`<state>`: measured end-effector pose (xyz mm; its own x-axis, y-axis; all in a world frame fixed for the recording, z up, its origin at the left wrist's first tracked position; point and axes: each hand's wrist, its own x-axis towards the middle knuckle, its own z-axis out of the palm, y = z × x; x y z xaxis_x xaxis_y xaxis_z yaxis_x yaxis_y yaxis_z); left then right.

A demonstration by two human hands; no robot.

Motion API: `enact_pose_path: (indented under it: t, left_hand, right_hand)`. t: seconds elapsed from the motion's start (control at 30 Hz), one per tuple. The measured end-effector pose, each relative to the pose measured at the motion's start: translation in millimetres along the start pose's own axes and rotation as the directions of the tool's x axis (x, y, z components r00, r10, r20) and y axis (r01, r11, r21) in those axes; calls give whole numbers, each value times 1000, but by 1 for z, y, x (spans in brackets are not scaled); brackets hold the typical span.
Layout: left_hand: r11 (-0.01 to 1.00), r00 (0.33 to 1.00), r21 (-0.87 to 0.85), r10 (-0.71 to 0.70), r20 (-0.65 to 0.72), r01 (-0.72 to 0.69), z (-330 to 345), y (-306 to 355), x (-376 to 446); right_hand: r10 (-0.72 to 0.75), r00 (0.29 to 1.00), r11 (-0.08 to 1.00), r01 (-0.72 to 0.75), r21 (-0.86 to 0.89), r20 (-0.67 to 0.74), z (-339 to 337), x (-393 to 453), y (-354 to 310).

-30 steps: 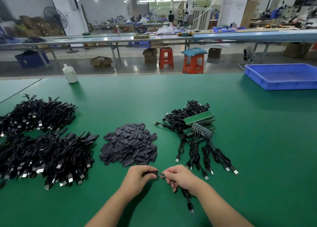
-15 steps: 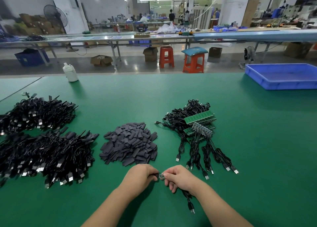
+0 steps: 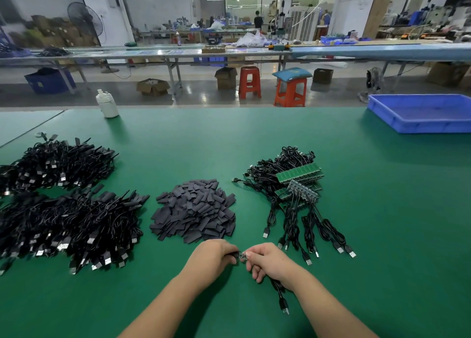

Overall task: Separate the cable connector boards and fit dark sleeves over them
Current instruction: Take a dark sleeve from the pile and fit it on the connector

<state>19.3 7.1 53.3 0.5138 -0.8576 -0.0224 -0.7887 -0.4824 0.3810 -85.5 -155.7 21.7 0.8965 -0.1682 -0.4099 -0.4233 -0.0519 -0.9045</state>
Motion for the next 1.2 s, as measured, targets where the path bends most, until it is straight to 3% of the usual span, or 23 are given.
enact_pose_path:
  t: [0.27, 0.53, 0.87, 1.2]
  left_hand:
    - [999, 996, -1, -46, 78, 46, 8, 10, 4]
    - [975, 988, -180, -142, -57, 129, 22, 8, -3]
    - [994, 993, 32, -106, 47, 105, 27, 22, 6]
    - [948, 982, 318, -54, 179, -6, 18, 41, 9]
  right_hand:
    - [5, 1000, 999, -4, -35, 21, 1, 2, 1]
    - [20, 998, 999, -18, -38, 63, 1, 0, -4]
    - [7, 995, 998, -1, -61, 101, 0, -6, -10]
    - [-22, 999, 998, 23, -60, 27, 8, -15, -9]
